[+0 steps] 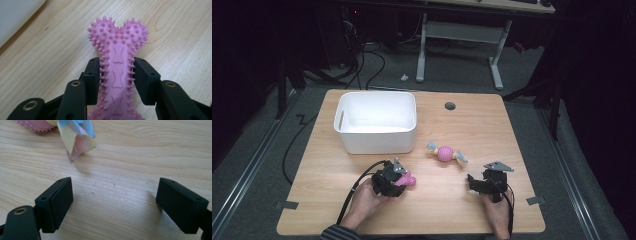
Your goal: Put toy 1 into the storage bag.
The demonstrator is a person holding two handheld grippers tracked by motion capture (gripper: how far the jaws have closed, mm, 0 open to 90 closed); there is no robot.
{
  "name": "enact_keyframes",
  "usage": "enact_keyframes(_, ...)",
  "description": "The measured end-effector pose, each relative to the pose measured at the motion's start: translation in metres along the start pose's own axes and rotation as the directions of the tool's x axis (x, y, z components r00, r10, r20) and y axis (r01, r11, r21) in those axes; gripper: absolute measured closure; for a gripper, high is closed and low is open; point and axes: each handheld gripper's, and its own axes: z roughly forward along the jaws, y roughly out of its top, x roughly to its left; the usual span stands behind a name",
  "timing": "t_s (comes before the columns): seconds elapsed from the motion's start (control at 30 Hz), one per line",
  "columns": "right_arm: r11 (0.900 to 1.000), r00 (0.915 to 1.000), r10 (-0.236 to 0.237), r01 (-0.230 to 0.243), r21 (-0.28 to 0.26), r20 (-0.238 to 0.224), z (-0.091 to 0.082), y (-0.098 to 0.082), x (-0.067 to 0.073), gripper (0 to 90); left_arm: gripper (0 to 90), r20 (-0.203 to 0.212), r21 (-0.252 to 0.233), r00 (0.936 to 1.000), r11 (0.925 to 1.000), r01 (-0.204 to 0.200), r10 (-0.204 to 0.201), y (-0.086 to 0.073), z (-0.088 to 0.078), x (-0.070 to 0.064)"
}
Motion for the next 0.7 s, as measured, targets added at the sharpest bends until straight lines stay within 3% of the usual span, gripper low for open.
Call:
enact_keyframes(0.47, 1.0, 1.0, 0.0, 0.0, 0.0, 0.0, 0.0, 0.0, 0.0, 13.9, 58.6, 0.0, -0.047, 0.9997, 0.9987, 0.023, -0.023, -0.006, -0.027, 0.007)
enact_keyframes(0.67, 1.0, 1.0, 0.0, 0.0, 0.0, 0.001, 0.0, 0.0, 0.0, 13.9, 58.7, -0.005, -0.059, 0.9983, 0.9966, 0.057, -0.058, -0.011, -0.044, 0.016)
enact_keyframes(0.7, 1.0, 1.0, 0.001, -0.001, 0.0, 0.002, 0.0, 0.0, 0.0, 13.9, 58.7, -0.007, -0.068, 0.9969, 0.9947, 0.077, -0.078, -0.012, -0.05, 0.02)
